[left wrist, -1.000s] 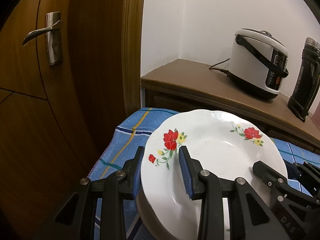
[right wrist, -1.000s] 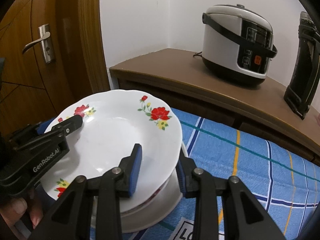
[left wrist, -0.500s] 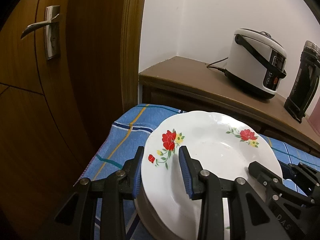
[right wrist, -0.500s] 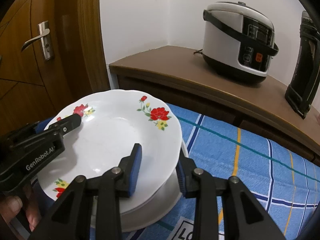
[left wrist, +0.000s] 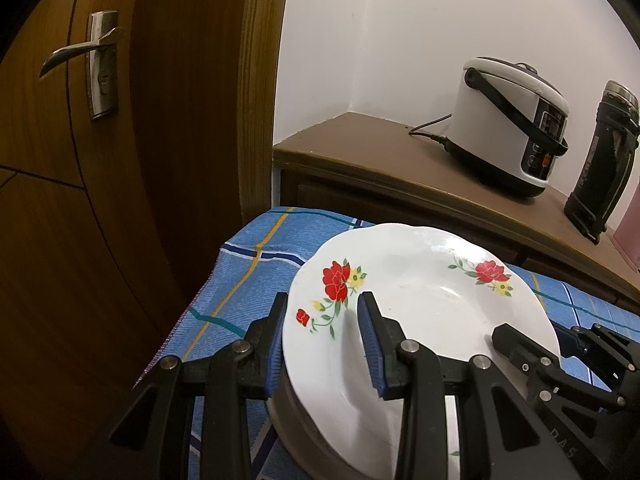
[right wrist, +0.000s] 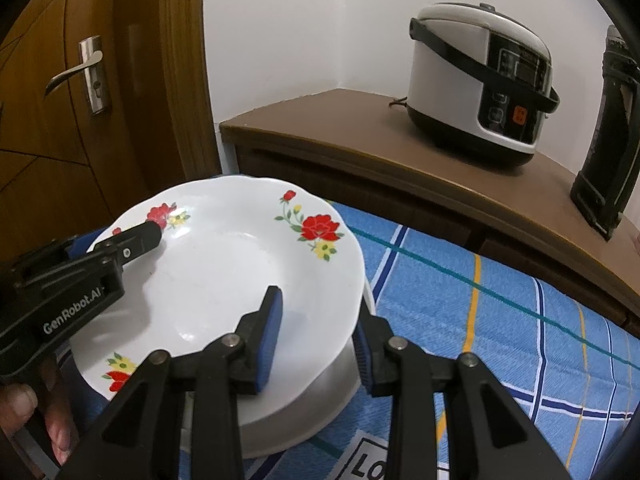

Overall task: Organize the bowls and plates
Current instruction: 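Set the red-flower plate down on the stack, holding its rim with both grippers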

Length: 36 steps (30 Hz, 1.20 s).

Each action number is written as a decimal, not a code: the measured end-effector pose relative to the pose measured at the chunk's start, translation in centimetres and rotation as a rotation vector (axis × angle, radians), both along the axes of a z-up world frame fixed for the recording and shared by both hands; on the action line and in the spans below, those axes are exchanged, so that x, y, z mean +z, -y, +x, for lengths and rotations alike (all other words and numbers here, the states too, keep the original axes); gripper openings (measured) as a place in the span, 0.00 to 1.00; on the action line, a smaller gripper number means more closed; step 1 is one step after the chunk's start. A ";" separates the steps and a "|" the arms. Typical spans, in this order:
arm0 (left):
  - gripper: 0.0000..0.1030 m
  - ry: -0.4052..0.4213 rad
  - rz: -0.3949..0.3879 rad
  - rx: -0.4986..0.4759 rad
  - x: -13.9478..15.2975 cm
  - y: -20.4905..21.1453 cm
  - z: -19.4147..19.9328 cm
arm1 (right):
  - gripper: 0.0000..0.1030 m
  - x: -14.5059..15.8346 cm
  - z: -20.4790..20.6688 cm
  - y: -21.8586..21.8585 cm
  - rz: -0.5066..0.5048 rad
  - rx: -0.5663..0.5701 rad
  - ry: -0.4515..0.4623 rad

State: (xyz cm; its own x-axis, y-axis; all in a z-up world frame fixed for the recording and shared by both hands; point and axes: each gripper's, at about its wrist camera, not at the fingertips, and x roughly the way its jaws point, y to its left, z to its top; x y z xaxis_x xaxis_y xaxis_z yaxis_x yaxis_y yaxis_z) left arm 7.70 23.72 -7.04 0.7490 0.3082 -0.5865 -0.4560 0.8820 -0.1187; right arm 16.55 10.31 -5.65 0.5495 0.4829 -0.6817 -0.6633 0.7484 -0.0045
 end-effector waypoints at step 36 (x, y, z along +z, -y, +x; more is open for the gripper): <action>0.36 -0.034 -0.055 -0.058 -0.6 -0.1 0.4 | 0.34 -0.4 0.0 0.0 -0.032 -0.008 0.016</action>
State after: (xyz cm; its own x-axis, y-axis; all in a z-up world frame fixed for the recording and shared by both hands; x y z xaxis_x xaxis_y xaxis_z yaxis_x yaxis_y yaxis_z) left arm 8.10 23.78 -7.69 0.7442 0.2313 -0.6266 -0.4086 0.8998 -0.1530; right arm 16.53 10.30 -6.09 0.5642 0.4567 -0.6878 -0.6567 0.7532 -0.0386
